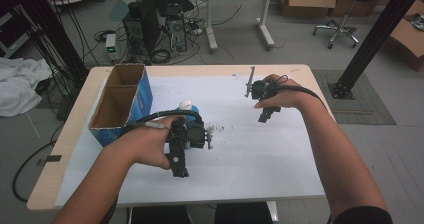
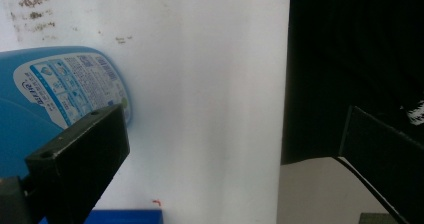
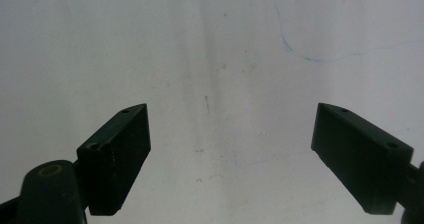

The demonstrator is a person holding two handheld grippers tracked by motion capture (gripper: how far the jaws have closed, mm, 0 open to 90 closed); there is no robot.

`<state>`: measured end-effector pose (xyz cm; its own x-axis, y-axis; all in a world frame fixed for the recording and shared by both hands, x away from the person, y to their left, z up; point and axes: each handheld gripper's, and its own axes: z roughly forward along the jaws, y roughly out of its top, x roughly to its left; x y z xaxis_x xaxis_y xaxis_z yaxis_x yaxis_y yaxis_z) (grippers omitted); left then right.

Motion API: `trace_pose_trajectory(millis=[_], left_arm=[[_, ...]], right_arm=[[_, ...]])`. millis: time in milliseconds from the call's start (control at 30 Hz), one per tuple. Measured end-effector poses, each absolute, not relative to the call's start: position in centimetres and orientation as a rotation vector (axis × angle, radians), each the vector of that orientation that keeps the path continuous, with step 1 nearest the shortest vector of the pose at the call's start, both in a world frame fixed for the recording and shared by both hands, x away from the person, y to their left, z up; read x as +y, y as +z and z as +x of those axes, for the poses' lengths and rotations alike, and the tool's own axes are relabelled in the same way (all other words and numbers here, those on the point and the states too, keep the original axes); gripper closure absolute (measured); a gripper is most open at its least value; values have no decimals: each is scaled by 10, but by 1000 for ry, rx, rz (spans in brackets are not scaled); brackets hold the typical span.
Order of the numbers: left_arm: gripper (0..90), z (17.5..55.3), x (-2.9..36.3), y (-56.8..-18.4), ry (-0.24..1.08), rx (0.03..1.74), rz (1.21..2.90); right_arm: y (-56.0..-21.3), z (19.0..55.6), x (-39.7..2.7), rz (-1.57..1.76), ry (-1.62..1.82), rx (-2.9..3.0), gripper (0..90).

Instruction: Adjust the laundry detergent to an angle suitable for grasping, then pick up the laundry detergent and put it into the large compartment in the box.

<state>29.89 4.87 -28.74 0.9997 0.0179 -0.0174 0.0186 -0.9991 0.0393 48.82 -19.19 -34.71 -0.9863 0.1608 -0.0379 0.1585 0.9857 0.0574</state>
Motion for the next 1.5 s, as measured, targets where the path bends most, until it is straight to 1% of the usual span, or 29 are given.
trace_pose_trajectory(millis=[667, 1133, 1333, 1500], left_arm=[[1, 299, 42, -283, -20, 8, 3096], [1, 298, 45, -282, -6, -1, 3102], [1, 297, 46, -282, -4, 29, 3089], [1, 295, 44, -274, -3, 43, 3083]], right_arm=[[-346, 486, -192, 258, 84, 3071, 162], [-342, 487, -196, 272, 98, 3067, 160], [-344, 487, -194, 255, 90, 3072, 161], [-343, 484, -193, 244, 90, 3071, 161]])
